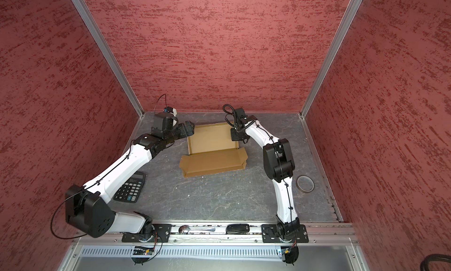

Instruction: Fold the paper box

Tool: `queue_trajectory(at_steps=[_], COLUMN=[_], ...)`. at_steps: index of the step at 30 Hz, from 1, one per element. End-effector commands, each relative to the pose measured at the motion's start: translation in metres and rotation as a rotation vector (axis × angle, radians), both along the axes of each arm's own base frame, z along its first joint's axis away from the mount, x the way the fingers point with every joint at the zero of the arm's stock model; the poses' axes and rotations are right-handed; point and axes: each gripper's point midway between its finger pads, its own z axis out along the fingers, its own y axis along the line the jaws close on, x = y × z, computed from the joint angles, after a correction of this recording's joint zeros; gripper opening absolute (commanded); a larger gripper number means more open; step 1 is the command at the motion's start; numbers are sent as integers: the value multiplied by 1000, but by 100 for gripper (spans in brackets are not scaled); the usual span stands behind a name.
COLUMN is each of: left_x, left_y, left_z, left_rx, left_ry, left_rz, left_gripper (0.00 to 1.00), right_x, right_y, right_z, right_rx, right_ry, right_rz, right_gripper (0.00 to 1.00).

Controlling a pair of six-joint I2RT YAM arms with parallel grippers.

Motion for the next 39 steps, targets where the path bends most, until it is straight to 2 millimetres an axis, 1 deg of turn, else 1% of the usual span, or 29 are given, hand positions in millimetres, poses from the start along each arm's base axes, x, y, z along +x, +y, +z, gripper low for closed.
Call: queue_trajectory(at_steps=[1, 4, 9, 14, 18, 23, 30, 39], left_x=[-11, -20, -36, -48, -55, -62, -64, -63], left_y=[14, 25, 45, 59, 62, 65, 68, 70], left_z=[-2, 1, 7, 5, 2, -1, -9, -19], left_rx=[6, -2, -2, -12, -17, -17, -27, -36], left_ry=[15, 15, 5, 12, 27, 36, 53, 72], left_rz=[2, 14, 43, 59, 52, 51, 47, 48], left_gripper=[100, 100, 100, 100, 100, 100, 100, 100], right_x=[-18, -26, -43, -51, -58, -65, -68, -67], right_y=[-1, -2, -6, -2, -1, 1, 4, 5], right_z=[-1, -1, -12, -18, -27, -32, -34, -34], right_rx=[-24, -28, -71, -50, -45, -35, -18, -15], right_ry=[96, 145, 258, 314, 361, 408, 428, 430], right_rz=[-2, 5, 32, 46, 51, 56, 56, 49], right_gripper=[0, 0, 0, 0, 1, 2, 5, 16])
